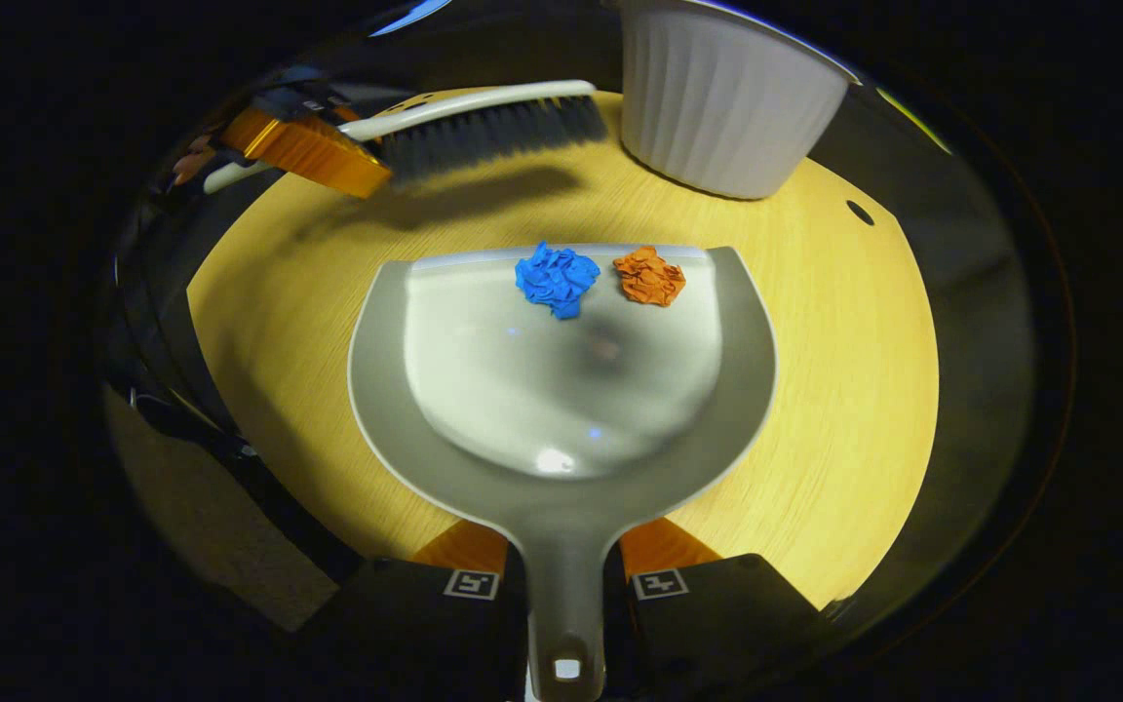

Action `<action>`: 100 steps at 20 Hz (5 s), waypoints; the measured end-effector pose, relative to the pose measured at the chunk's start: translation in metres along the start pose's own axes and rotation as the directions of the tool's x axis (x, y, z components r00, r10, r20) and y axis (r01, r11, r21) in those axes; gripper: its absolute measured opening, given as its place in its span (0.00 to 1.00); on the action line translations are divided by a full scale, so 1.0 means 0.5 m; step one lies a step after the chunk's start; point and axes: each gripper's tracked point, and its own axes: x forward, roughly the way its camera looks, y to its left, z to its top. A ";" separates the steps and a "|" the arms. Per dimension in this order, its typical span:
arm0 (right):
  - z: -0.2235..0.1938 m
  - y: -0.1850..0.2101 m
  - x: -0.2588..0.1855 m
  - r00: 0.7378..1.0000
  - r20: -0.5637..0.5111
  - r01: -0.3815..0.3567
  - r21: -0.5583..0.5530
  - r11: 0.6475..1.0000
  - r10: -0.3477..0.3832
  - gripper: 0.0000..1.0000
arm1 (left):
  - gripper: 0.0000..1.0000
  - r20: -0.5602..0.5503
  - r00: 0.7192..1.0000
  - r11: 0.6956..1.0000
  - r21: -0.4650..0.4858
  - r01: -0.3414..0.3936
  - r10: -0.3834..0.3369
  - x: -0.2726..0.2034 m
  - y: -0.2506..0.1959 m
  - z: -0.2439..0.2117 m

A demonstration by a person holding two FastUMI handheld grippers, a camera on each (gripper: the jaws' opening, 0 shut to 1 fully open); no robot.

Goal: Pick up the small broom and dustpan from the desktop, sweep the trash into the dustpan with the broom, and then empty the trash into the garbage bin.

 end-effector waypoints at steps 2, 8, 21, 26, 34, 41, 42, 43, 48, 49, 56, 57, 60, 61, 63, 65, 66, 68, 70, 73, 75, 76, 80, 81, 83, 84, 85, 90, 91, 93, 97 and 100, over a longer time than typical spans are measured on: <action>-0.002 0.001 -0.039 1.000 0.006 0.024 0.054 0.998 -0.025 0.35 | 0.25 0.019 0.999 0.998 -0.046 -0.045 0.046 -0.018 0.044 -0.035; 0.027 -0.037 -0.158 0.993 0.011 0.113 0.167 0.979 -0.117 0.35 | 0.25 0.016 0.992 0.982 -0.145 -0.123 0.127 -0.063 0.112 -0.152; 0.287 -0.176 -0.474 0.955 0.079 0.251 0.303 0.919 -0.287 0.34 | 0.25 0.015 0.994 0.981 -0.161 -0.106 0.110 -0.065 0.175 -0.316; 0.396 -0.246 -0.505 0.940 0.054 0.314 0.254 0.915 -0.337 0.35 | 0.25 0.032 0.995 0.980 -0.177 -0.092 0.099 -0.063 0.182 -0.320; 0.520 -0.308 -0.452 0.912 -0.105 0.406 0.088 0.910 -0.397 0.35 | 0.25 0.016 0.997 0.980 -0.184 -0.071 0.076 -0.055 0.186 -0.327; 0.553 -0.336 -0.430 0.857 -0.335 0.395 -0.061 0.916 -0.392 0.35 | 0.25 0.000 0.998 0.982 -0.176 -0.068 0.069 -0.054 0.188 -0.326; 0.558 -0.334 -0.434 0.853 -0.348 0.391 -0.066 0.918 -0.388 0.38 | 0.25 -0.004 0.998 0.982 -0.180 -0.064 0.064 -0.050 0.191 -0.329; 0.562 -0.334 -0.436 0.850 -0.364 0.381 -0.075 0.921 -0.381 0.35 | 0.25 -0.008 0.998 0.981 -0.184 -0.060 0.060 -0.046 0.194 -0.330; 0.574 -0.332 -0.433 0.833 -0.395 0.381 -0.099 0.919 -0.387 0.38 | 0.27 -0.018 0.998 0.981 -0.183 -0.058 0.055 -0.043 0.195 -0.332; 0.577 -0.331 -0.431 0.833 -0.395 0.379 -0.102 0.920 -0.387 0.35 | 0.25 -0.018 0.998 0.982 -0.181 -0.059 0.057 -0.042 0.195 -0.332; 0.579 -0.334 -0.440 0.860 -0.328 0.388 -0.078 0.918 -0.391 0.35 | 0.25 -0.021 0.997 0.981 -0.180 -0.079 0.076 -0.047 0.196 -0.333; 0.576 -0.328 -0.444 0.877 -0.302 0.378 -0.042 0.925 -0.373 0.35 | 0.25 -0.021 0.996 0.979 -0.182 -0.087 0.085 -0.049 0.195 -0.332; 0.564 -0.318 -0.480 0.914 -0.219 0.350 0.007 0.937 -0.340 0.35 | 0.24 -0.023 0.994 0.977 -0.186 -0.107 0.105 -0.053 0.195 -0.334; 0.559 -0.312 -0.498 0.921 -0.192 0.348 0.011 0.938 -0.339 0.35 | 0.25 -0.025 0.994 0.976 -0.184 -0.114 0.111 -0.056 0.197 -0.335; 0.542 -0.294 -0.535 0.934 -0.137 0.336 0.015 0.942 -0.331 0.35 | 0.25 -0.025 0.992 0.975 -0.181 -0.127 0.125 -0.062 0.201 -0.337; 0.517 -0.257 -0.567 0.948 -0.081 0.310 0.024 0.950 -0.307 0.35 | 0.25 -0.027 0.990 0.974 -0.180 -0.139 0.136 -0.073 0.215 -0.342; 0.500 -0.231 -0.580 0.955 -0.057 0.292 0.024 0.956 -0.291 0.34 | 0.25 -0.028 0.989 0.973 -0.180 -0.145 0.142 -0.074 0.215 -0.343; 0.464 -0.180 -0.594 0.966 -0.018 0.258 0.012 0.966 -0.258 0.34 | 0.25 -0.031 0.988 0.971 -0.180 -0.157 0.154 -0.076 0.216 -0.345; 0.424 -0.134 -0.587 0.972 0.004 0.233 -0.008 0.972 -0.233 0.35 | 0.25 -0.030 0.985 0.968 -0.184 -0.171 0.168 -0.078 0.219 -0.347; 0.355 -0.057 -0.552 0.982 0.013 0.187 -0.013 0.982 -0.187 0.37 | 0.25 -0.037 0.978 0.962 -0.179 -0.207 0.204 -0.079 0.234 -0.353; 0.308 -0.013 -0.512 0.987 0.001 0.159 -0.024 0.987 -0.159 0.37 | 0.25 -0.039 0.976 0.958 -0.185 -0.220 0.216 -0.079 0.236 -0.356; 0.285 0.003 -0.486 0.989 -0.006 0.150 -0.026 0.988 -0.151 0.34 | 0.25 -0.040 0.974 0.956 -0.186 -0.225 0.222 -0.080 0.238 -0.356; 0.212 0.073 -0.360 0.993 -0.037 0.110 0.002 0.994 -0.110 0.34 | 0.25 -0.051 0.967 0.950 -0.179 -0.257 0.251 -0.073 0.251 -0.365; 0.196 0.085 -0.327 0.993 -0.050 0.109 0.003 0.994 -0.109 0.34 | 0.25 -0.056 0.965 0.948 -0.179 -0.263 0.257 -0.070 0.252 -0.368; 0.166 0.111 -0.260 0.992 -0.073 0.105 0.018 0.994 -0.103 0.38 | 0.25 -0.066 0.962 0.945 -0.177 -0.274 0.267 -0.064 0.258 -0.374; 0.151 0.133 -0.223 0.992 -0.086 0.090 0.031 0.995 -0.087 0.34 | 0.25 -0.071 0.959 0.943 -0.176 -0.282 0.274 -0.061 0.263 -0.377; 0.140 0.149 -0.192 0.993 -0.097 0.077 0.046 0.996 -0.072 0.34 | 0.25 -0.077 0.956 0.941 -0.173 -0.292 0.283 -0.058 0.258 -0.379; 0.125 0.178 -0.070 0.992 -0.098 0.082 0.084 0.993 -0.074 0.35 | 0.25 -0.089 0.949 0.936 -0.159 -0.314 0.303 -0.053 0.256 -0.384; 0.130 0.184 -0.055 0.993 -0.092 0.084 0.103 0.991 -0.074 0.35 | 0.25 -0.085 0.949 0.936 -0.164 -0.313 0.303 -0.052 0.258 -0.381; 0.134 0.194 -0.026 0.994 -0.079 0.080 0.135 0.988 -0.070 0.34 | 0.27 -0.083 0.946 0.933 -0.160 -0.323 0.313 -0.052 0.257 -0.382; 0.125 0.189 0.003 0.992 -0.084 0.107 0.137 0.985 -0.096 0.35 | 0.25 -0.080 0.937 0.927 -0.142 -0.349 0.340 -0.052 0.255 -0.376; 0.116 0.193 0.020 0.991 -0.087 0.112 0.156 0.981 -0.099 0.34 | 0.27 -0.077 0.937 0.929 -0.125 -0.349 0.342 -0.045 0.255 -0.369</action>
